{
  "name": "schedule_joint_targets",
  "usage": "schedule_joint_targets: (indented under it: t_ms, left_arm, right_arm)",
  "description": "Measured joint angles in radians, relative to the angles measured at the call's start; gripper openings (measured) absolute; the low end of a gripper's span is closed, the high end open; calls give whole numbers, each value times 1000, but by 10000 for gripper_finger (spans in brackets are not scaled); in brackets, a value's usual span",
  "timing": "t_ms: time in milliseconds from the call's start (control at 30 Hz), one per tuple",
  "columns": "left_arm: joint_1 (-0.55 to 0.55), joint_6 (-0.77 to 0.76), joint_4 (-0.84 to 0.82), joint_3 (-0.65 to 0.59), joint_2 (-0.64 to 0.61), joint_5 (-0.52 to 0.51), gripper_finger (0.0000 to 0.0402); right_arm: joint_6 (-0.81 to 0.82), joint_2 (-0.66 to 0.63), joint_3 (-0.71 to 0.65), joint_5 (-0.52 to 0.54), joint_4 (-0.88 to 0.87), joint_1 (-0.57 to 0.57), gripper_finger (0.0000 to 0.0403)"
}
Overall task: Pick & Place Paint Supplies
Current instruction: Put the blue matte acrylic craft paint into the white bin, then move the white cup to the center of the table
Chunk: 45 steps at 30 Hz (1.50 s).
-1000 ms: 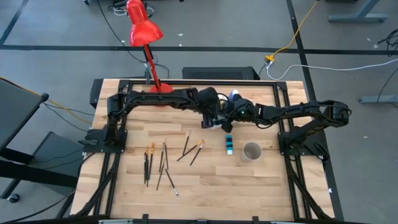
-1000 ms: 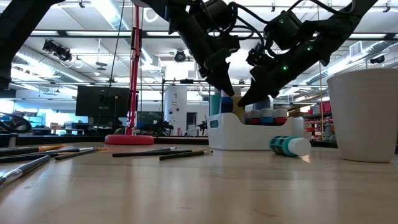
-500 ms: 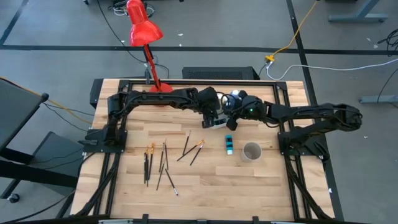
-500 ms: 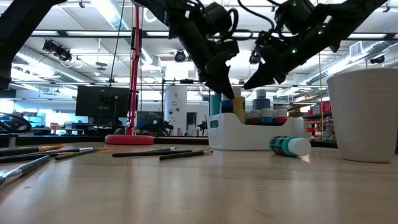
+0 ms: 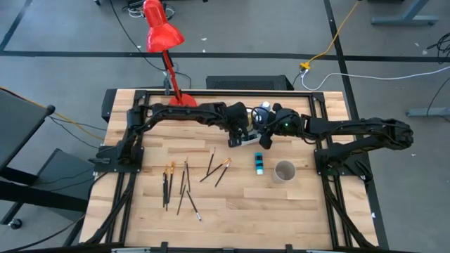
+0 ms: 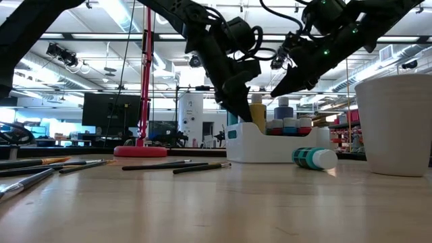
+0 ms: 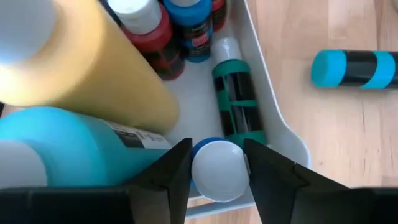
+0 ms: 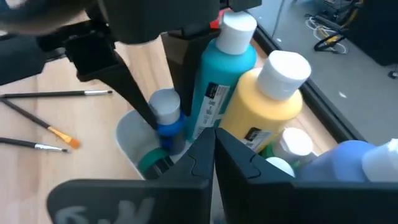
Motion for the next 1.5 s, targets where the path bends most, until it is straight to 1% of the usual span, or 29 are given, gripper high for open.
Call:
schedule_joint_targets:
  t_ms: [200, 267, 367, 533, 667, 733, 800, 867, 967, 1067, 1167, 1267, 1300, 1367, 1500]
  left_arm:
    - [-4, 20, -4, 0, 0, -33, 150]
    - [-8, 23, -4, 0, -3, -59, 154]
    - [-19, 40, -18, 12, -10, -92, 162]
    - [-47, 95, -42, 54, -11, -99, 176]
    - [-79, 129, -80, 96, -12, -175, 184]
    - [-95, 132, -120, 131, -12, -212, 185]
    - [-112, 134, -173, 170, -12, -218, 182]
    - [-128, 134, -232, 206, -12, -218, 179]
    - [-153, 128, -322, 244, -22, -216, 173]
    - [-174, 126, -370, 249, -58, -214, 170]
    - [-187, 129, -395, 220, -106, -198, 170]
    - [-188, 144, -379, 150, -171, -172, 171]
    - [-188, 157, -344, 123, -193, -163, 171]
    - [-183, 158, -291, 40, -250, -131, 171]
    - [-179, 166, -128, -144, -342, -123, 169]
  right_arm:
    - [-5, 0, 0, -115, -4, 2, 31]
    - [-5, 0, 0, -134, -4, 5, 38]
    - [-11, 0, 0, -133, -4, 17, 58]
    - [-20, 0, 0, -134, -2, 38, 103]
    - [-8, 0, 0, -137, -6, 53, 135]
    - [-11, 0, 0, -136, -5, 60, 146]
    - [-18, -3, 0, -127, -9, 66, 154]
    - [-28, -16, 0, -94, -29, 74, 157]
    - [-22, -61, 1, -26, -129, 92, 158]
    - [34, -132, 1, 4, -231, 123, 156]
    - [60, -207, 1, 39, -289, 181, 152]
    - [60, -266, 1, 59, -296, 263, 147]
    - [59, -284, 1, 57, -298, 292, 146]
    - [60, -305, 1, 35, -283, 349, 145]
    - [105, -324, 4, -78, -292, 444, 147]
